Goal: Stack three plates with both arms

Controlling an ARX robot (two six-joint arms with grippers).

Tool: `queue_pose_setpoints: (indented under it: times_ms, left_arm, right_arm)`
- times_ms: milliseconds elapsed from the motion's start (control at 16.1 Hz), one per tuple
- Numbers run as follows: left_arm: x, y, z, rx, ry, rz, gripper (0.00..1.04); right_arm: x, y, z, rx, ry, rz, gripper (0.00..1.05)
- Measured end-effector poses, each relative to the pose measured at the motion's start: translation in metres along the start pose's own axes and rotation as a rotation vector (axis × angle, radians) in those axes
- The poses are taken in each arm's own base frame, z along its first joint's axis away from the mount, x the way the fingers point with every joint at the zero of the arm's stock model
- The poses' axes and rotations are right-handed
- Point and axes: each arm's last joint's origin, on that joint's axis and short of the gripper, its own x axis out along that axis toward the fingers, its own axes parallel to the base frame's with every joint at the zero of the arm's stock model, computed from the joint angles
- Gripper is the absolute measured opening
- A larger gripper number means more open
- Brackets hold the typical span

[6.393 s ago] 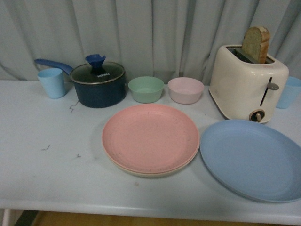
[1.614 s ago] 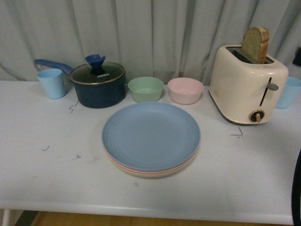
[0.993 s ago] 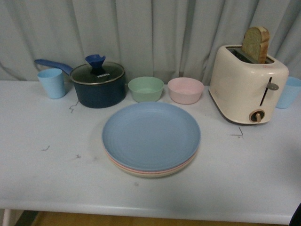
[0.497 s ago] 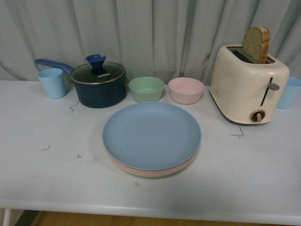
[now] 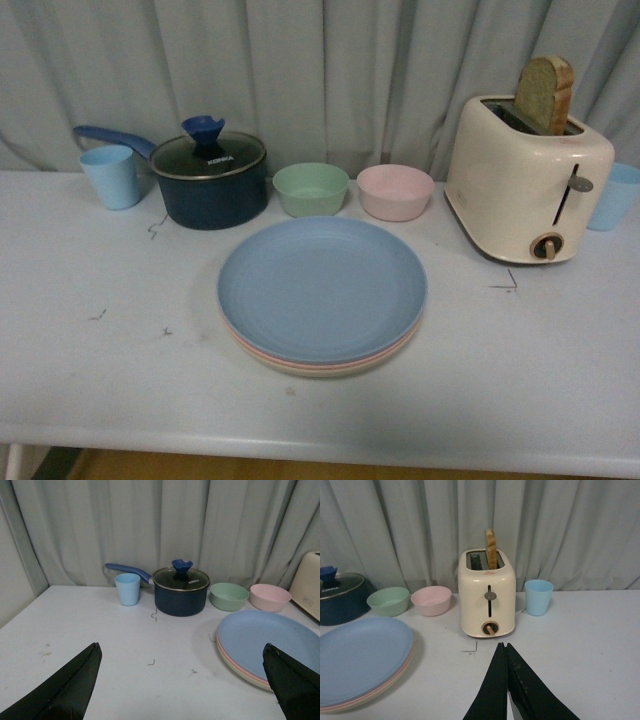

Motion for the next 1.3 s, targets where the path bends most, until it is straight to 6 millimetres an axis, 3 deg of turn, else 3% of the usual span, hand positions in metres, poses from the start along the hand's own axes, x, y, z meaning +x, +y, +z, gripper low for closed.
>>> queue_pose_setpoints:
  times_ms: [1241, 1303]
  left_arm:
    - [0.000, 0.000, 0.000, 0.000, 0.000, 0.000, 0.98]
    - [0.000, 0.000, 0.000, 0.000, 0.000, 0.000, 0.98]
  right_arm:
    - [-0.041, 0.000, 0.001, 0.000, -0.002, 0.001, 0.02]
    - [-0.041, 0.000, 0.001, -0.002, -0.012, 0.002, 0.09]
